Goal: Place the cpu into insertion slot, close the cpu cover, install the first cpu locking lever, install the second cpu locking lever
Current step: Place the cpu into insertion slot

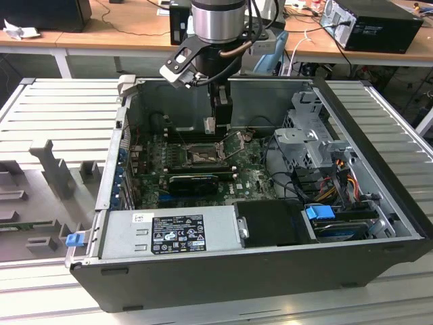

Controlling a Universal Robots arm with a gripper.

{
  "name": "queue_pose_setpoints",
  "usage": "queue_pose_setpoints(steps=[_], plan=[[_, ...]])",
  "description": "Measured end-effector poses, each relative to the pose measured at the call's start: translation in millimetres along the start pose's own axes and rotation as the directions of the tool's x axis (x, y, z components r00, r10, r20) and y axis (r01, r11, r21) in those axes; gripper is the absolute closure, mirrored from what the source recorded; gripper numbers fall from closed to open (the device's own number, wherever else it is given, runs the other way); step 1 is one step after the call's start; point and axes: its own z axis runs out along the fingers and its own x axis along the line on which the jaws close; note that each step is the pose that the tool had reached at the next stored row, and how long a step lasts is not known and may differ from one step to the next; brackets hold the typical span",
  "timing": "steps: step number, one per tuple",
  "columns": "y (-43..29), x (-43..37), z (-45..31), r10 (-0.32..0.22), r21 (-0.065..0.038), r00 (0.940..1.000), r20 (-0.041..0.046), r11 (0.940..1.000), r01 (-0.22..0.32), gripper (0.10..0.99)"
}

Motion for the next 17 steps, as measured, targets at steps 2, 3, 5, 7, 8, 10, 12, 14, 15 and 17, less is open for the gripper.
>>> queue_pose_setpoints(steps=[2, 3, 5, 7, 8, 10, 12, 14, 15, 17], plan=[[-0.1, 0.0, 0.9, 0.000, 0.000, 1.0000, 0.0000, 1.0000, 0.000, 0.553], [-0.1, 0.0, 1.2, 0.000, 0.000, 1.0000, 0.0000, 1.0000, 0.000, 0.553], [-0.2, 0.0, 2.3, 0.000, 0.000, 1.0000, 0.0000, 1.0000, 0.000, 0.553], [-0.3, -0.1, 3.3, 0.000, 0.000, 1.0000, -0.0001, 1.0000, 0.000, 0.553], [-0.3, -0.1, 3.7, 0.000, 0.000, 1.0000, -0.0001, 1.0000, 0.000, 0.553], [-0.4, -0.1, 4.4, 0.000, 0.000, 1.0000, 0.0001, 1.0000, 0.000, 0.553], [-0.5, -0.1, 5.3, 0.000, 0.000, 1.0000, 0.0000, 1.0000, 0.000, 0.553], [-0.5, -0.1, 6.1, 0.000, 0.000, 1.0000, -0.0001, 1.0000, 0.000, 0.553], [-0.6, -0.1, 6.4, 0.000, 0.000, 1.0000, 0.0000, 1.0000, 0.000, 0.553], [-0.7, -0.2, 7.9, 0.000, 0.000, 1.0000, -0.0001, 1.0000, 0.000, 0.553]])
